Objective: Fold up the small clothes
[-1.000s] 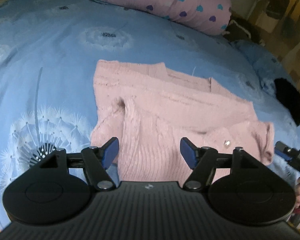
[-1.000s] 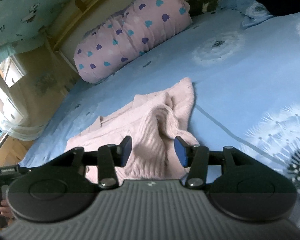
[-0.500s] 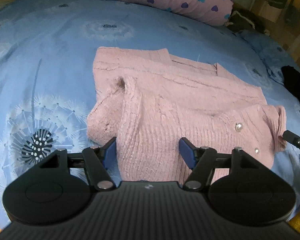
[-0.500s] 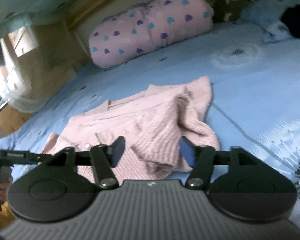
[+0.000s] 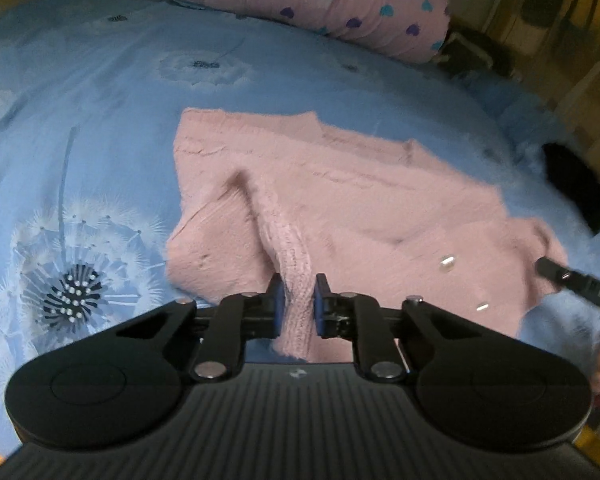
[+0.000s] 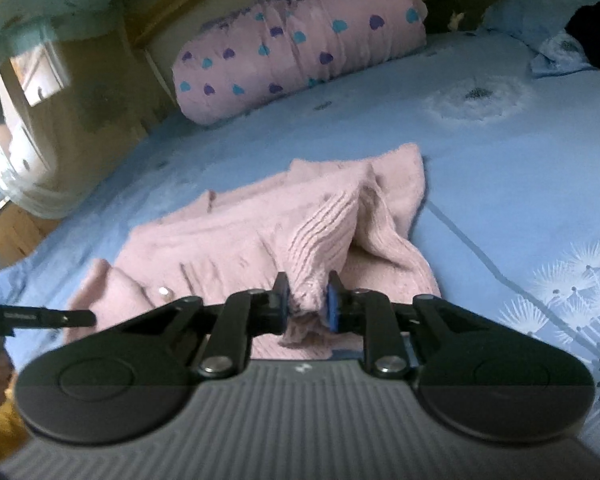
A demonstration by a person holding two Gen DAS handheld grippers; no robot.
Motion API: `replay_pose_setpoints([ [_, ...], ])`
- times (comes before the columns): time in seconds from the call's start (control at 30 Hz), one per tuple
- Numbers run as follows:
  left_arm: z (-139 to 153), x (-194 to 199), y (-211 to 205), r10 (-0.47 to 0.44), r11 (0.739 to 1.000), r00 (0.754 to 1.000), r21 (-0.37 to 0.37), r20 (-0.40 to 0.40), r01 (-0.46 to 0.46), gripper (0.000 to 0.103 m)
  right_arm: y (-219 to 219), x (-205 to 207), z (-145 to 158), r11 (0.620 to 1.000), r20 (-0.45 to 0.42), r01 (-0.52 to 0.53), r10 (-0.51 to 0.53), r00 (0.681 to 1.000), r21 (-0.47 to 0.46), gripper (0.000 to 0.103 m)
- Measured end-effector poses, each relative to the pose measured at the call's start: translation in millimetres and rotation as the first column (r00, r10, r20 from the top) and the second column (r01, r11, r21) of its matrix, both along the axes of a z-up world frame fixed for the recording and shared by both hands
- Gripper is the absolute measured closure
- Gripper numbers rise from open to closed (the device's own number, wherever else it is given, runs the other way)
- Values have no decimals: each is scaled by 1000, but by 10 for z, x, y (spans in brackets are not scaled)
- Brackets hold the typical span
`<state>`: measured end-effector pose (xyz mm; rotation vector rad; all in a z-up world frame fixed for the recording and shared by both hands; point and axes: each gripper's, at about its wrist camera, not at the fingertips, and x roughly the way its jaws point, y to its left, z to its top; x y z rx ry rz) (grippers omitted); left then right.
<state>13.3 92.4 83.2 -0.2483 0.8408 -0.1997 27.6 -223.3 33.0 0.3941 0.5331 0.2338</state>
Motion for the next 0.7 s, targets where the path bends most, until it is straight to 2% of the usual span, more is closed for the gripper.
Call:
replay_pose_setpoints([
  [0.1,89,-2,67,1,997,1000,-82,3,-1,86,-47,-43,138,998,38,-24,21,999,65,82],
  [0.23,207,114,167,15,979,1000,-206,19,-11,88,-108,-5,258,981,67,-71,60,996,180,83],
  [0.33,375,277,241,65,970,996,-238,64,-48,88,-160,105,334,960,85,-89,69,994,267,83],
  [0.53,754,785,246,137,984,973,-139,185,-112,89,-278,508,478,934,124,-50,6,992,355,83],
  [0.63,801,1202,211,158,986,967,-85,201,-144,89,-339,776,486,929,126,-12,-37,991,370,83],
  [0.7,735,1498,196,173,985,968,-42,184,-168,89,-359,975,453,936,120,26,-72,990,350,85],
])
